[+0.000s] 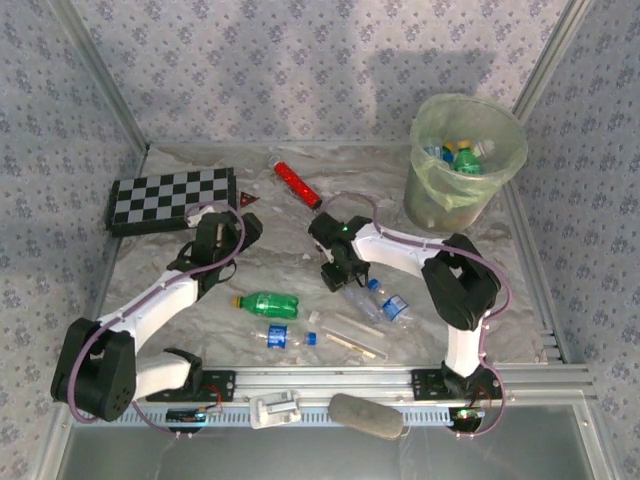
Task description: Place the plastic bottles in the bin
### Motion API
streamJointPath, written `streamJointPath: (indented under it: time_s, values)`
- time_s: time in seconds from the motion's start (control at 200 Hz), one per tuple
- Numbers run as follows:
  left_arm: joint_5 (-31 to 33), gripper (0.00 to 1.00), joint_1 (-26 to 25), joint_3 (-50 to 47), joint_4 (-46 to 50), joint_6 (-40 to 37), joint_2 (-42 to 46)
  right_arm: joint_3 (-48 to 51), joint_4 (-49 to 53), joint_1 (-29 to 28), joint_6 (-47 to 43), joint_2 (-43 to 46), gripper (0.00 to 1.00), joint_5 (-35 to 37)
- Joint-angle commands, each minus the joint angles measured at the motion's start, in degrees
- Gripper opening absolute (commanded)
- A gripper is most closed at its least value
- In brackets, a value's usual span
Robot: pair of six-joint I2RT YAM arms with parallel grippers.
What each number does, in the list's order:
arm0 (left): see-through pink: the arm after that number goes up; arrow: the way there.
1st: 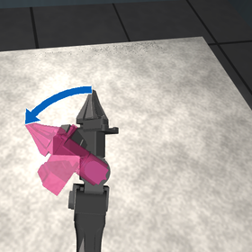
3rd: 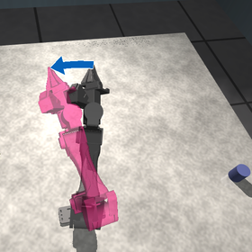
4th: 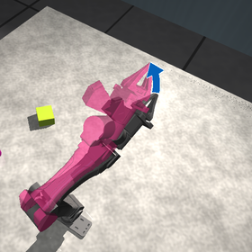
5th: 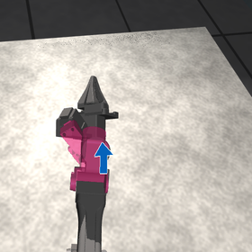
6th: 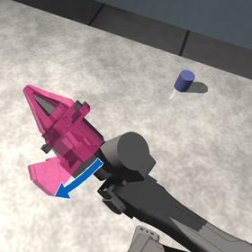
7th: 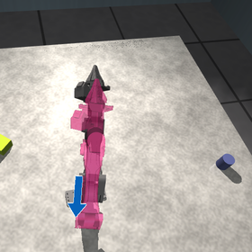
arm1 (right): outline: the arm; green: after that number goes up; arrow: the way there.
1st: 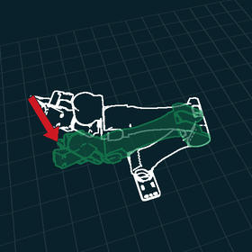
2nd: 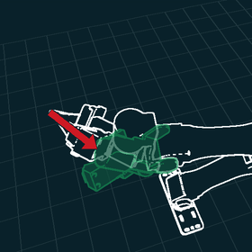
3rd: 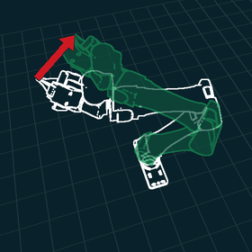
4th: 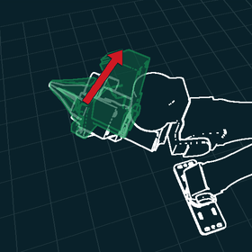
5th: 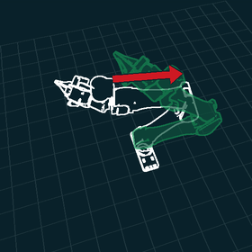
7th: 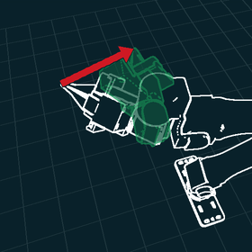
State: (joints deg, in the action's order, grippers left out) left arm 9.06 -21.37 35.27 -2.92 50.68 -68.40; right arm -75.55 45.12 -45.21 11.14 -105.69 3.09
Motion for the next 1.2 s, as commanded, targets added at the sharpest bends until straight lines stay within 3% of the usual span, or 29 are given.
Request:
streamJointPath:
  time_s: [0.0, 0.28, 0.545, 0.715, 0.855, 1.194]
  values:
    - [1.28, 1.00, 0.27, -0.43, 0.63, 0.22, 1.65, -4.93, -2.18, 2.55, -1.09, 4.43, 0.54, -2.18]
    - [1.33, 1.00, 0.27, -0.49, 0.25, -0.39, 2.42, -10.51, -14.74, 9.78, -2.25, 9.43, 0.53, -8.53]
    - [-2.40, 1.00, 0.27, 0.28, -2.82, -1.95, 1.57, -11.81, -30.01, 18.75, 0.99, 17.44, 0.52, -17.45]
    - [-4.94, 1.00, -0.32, 1.18, -4.56, -3.22, 0.20, -11.81, -36.65, 25.35, 3.09, 23.24, 0.51, -19.53]
    - [-6.36, 1.00, -1.84, 2.72, -5.43, -4.96, -1.72, -12.40, -38.38, 29.16, 0.81, 27.56, 0.51, -16.54]
    - [-8.24, 1.00, -8.07, 9.72, -2.96, -13.05, -7.80, -12.83, -41.03, 37.89, -9.39, 31.79, 0.51, -0.51]
